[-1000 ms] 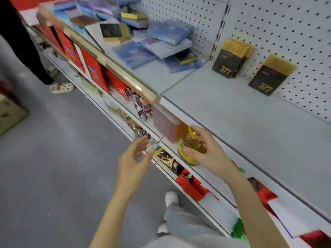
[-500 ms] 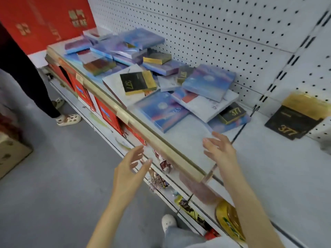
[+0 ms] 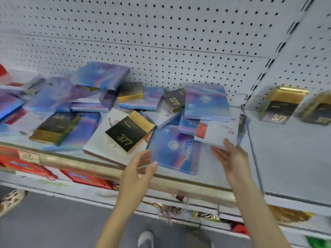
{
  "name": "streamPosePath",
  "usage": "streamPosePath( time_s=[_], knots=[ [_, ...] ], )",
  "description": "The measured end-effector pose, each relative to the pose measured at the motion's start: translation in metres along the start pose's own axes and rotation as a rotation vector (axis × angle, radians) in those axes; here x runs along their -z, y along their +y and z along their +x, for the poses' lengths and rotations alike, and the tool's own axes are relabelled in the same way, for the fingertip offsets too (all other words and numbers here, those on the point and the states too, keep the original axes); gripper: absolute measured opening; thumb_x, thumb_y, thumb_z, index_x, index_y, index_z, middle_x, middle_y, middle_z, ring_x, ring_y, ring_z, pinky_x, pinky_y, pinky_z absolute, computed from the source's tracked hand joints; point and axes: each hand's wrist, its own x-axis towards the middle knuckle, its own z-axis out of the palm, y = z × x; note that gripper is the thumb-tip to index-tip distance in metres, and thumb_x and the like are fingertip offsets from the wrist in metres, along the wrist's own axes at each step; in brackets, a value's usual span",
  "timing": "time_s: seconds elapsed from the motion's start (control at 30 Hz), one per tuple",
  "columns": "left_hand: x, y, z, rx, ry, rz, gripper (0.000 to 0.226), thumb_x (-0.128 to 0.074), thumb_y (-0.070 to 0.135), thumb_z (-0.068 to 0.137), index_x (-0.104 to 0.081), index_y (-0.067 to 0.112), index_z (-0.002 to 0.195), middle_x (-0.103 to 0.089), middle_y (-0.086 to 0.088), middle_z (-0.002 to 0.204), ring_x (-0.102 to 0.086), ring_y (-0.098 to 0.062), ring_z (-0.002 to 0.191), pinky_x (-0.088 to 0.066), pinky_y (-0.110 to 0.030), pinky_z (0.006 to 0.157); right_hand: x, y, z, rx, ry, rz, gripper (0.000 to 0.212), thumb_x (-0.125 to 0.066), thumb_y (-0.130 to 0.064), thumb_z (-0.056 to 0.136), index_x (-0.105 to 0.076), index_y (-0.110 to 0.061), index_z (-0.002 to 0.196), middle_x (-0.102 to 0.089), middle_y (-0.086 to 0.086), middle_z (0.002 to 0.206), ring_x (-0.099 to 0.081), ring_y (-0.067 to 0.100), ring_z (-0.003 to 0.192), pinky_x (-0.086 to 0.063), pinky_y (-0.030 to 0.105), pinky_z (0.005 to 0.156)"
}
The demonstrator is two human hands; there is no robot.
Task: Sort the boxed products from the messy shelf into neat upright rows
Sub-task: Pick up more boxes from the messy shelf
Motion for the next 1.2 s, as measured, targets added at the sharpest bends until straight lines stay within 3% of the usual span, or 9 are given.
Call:
streamPosePath(
  time_s=[0.17, 0.27, 0.43, 0.57, 0.67, 0.73, 0.9, 1.0, 1.2],
  knots=[
    [0.002, 0.002, 0.023, 0.056, -0.181, -0.218, 0.026, -0.064, 0.03, 0.085, -0.06, 0.032, 0.111, -0.067, 0.007, 0.11, -0.064, -0.005, 0.101, -0.053, -0.025, 0.087, 0.007, 0.015, -0.067, 0.005, 0.074, 0.063, 0.022, -0.059, -0.01, 0.092, -0.061, -0.004, 0.113, -0.074, 0.014, 0.1, -0.073, 0.026, 0.088, -0.06, 0.03, 0.069],
    [-0.011, 0.005, 0.03, 0.189, -0.341, -0.33, 0.04, -0.062, 0.049, 0.073, -0.057, 0.033, 0.109, -0.066, 0.003, 0.115, -0.065, -0.011, 0.104, -0.055, -0.026, 0.083, 0.007, 0.027, -0.102, -0.007, 0.099, 0.082, 0.033, -0.066, -0.013, 0.08, -0.062, 0.0, 0.11, -0.075, 0.015, 0.094, -0.073, 0.029, 0.084, -0.059, 0.029, 0.065],
    [-0.016, 0.009, 0.046, 0.393, -0.488, -0.525, 0.059, -0.062, 0.055, 0.072, -0.057, 0.022, 0.121, -0.074, 0.0, 0.104, -0.071, -0.015, 0.094, -0.057, -0.025, 0.07, -0.013, 0.044, -0.127, -0.075, 0.003, -0.023, 0.038, -0.064, -0.014, 0.074, -0.064, 0.001, 0.109, -0.073, 0.019, 0.089, -0.072, 0.029, 0.073, -0.059, 0.031, 0.061],
    [-0.006, 0.005, 0.056, 0.439, -0.377, -0.591, 0.043, -0.064, 0.044, 0.078, -0.058, 0.028, 0.118, -0.074, 0.007, 0.102, -0.072, -0.015, 0.091, -0.058, -0.026, 0.063, -0.023, 0.045, -0.123, -0.163, -0.099, -0.206, 0.04, -0.065, -0.018, 0.075, -0.063, -0.004, 0.113, -0.073, 0.017, 0.09, -0.072, 0.027, 0.071, -0.059, 0.029, 0.058],
    [0.017, 0.0, 0.069, 0.452, -0.282, -0.673, 0.041, -0.068, 0.028, 0.078, -0.058, 0.016, 0.116, -0.075, -0.003, 0.103, -0.072, -0.021, 0.092, -0.058, -0.028, 0.063, -0.026, 0.036, -0.111, -0.178, -0.238, -0.345, 0.038, -0.071, -0.019, 0.081, -0.064, -0.008, 0.116, -0.073, 0.016, 0.106, -0.071, 0.032, 0.092, -0.06, 0.034, 0.07],
    [0.031, -0.002, 0.076, 0.432, -0.24, -0.676, 0.046, -0.072, 0.024, 0.074, -0.055, 0.012, 0.115, -0.075, -0.006, 0.101, -0.072, -0.022, 0.092, -0.058, -0.028, 0.064, -0.031, 0.029, -0.101, -0.148, -0.254, -0.375, 0.034, -0.07, -0.022, 0.08, -0.068, -0.009, 0.112, -0.073, 0.014, 0.108, -0.07, 0.029, 0.098, -0.058, 0.03, 0.071],
    [0.039, 0.002, 0.079, 0.325, -0.31, -0.518, 0.058, -0.08, 0.028, 0.062, -0.055, 0.023, 0.114, -0.073, 0.002, 0.102, -0.071, -0.016, 0.096, -0.059, -0.03, 0.071, -0.051, 0.021, -0.08, -0.121, -0.047, -0.131, 0.046, -0.065, -0.037, 0.077, -0.066, -0.01, 0.114, -0.074, 0.009, 0.105, -0.071, 0.024, 0.088, -0.056, 0.03, 0.061],
    [0.029, 0.005, 0.076, 0.318, -0.26, -0.552, 0.059, -0.079, 0.028, 0.063, -0.055, 0.019, 0.116, -0.073, 0.001, 0.106, -0.069, -0.016, 0.101, -0.059, -0.033, 0.078, -0.067, 0.028, -0.082, -0.144, -0.107, -0.031, 0.044, -0.069, -0.031, 0.076, -0.065, -0.015, 0.117, -0.073, 0.008, 0.11, -0.071, 0.025, 0.097, -0.059, 0.035, 0.066],
    [0.021, 0.005, 0.08, 0.413, -0.225, -0.668, 0.055, -0.076, 0.014, 0.063, -0.055, 0.012, 0.114, -0.073, -0.005, 0.105, -0.071, -0.019, 0.096, -0.059, -0.027, 0.07, -0.073, 0.042, -0.081, -0.104, -0.151, -0.143, 0.046, -0.073, -0.015, 0.075, -0.062, -0.019, 0.119, -0.074, 0.003, 0.109, -0.071, 0.02, 0.098, -0.059, 0.028, 0.074]
  ],
)
